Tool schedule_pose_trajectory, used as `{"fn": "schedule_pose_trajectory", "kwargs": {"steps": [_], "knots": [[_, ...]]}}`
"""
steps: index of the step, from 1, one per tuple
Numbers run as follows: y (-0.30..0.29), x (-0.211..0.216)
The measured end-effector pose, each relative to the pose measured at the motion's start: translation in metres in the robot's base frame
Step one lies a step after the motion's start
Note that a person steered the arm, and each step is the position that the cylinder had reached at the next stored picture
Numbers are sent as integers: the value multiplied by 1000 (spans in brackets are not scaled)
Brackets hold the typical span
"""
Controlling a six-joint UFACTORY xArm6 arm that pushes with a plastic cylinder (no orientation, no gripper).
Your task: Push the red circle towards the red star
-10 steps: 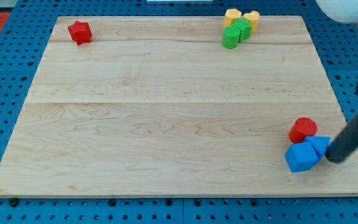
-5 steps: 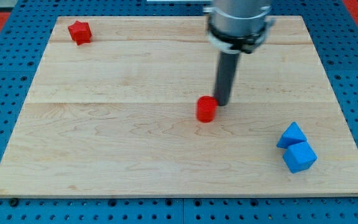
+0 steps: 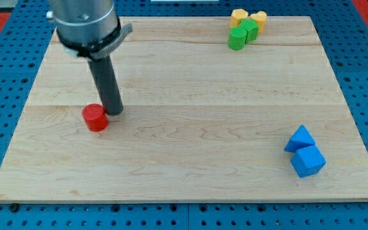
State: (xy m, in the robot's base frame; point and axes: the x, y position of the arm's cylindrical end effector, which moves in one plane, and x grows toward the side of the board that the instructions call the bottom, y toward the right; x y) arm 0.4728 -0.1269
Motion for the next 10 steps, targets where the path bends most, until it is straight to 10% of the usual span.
{"fn": "schedule_pose_trajectory", "kwargs": {"steps": [2, 6, 10], "knots": [[-39, 53], [-8, 3], [-7, -147]]}}
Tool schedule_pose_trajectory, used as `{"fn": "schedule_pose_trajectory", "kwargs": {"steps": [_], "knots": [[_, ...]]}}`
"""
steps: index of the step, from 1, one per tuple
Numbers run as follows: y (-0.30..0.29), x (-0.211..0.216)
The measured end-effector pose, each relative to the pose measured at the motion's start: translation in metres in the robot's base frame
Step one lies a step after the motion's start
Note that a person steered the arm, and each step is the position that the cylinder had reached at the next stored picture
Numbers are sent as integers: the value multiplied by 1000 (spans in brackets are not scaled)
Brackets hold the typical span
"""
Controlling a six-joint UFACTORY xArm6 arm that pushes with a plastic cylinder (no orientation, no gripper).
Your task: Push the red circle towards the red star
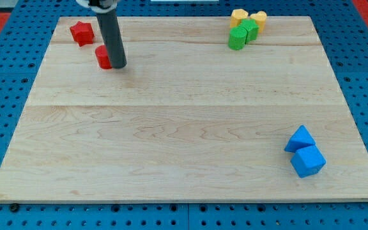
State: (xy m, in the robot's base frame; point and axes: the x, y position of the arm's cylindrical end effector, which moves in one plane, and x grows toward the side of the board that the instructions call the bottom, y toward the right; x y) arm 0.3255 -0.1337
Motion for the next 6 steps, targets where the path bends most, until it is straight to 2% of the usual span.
{"fn": "schedule_pose_trajectory", "kwargs": {"steps": [2, 3, 4, 5, 6], "knots": [[0, -52], [22, 15], [-5, 20], [-8, -25], [-13, -41]]}}
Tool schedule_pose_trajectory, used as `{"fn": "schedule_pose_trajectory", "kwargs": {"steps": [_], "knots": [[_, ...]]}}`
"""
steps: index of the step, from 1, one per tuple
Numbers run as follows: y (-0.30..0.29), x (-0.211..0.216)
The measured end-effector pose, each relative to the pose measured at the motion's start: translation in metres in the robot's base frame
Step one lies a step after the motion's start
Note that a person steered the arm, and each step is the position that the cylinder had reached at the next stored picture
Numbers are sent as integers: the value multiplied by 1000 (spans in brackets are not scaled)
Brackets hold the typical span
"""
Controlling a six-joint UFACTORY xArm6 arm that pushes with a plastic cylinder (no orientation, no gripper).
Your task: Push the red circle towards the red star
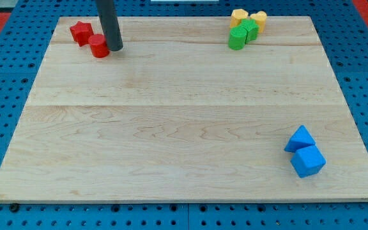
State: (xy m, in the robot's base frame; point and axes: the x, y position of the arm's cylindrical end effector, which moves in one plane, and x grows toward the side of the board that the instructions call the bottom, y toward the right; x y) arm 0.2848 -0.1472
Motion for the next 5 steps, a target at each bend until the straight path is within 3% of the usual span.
{"fn": "schedule_pose_trajectory", "kwargs": {"steps": [1, 2, 4, 5], "knots": [[13, 54], [-14, 49], [-13, -5], [35, 30]]}}
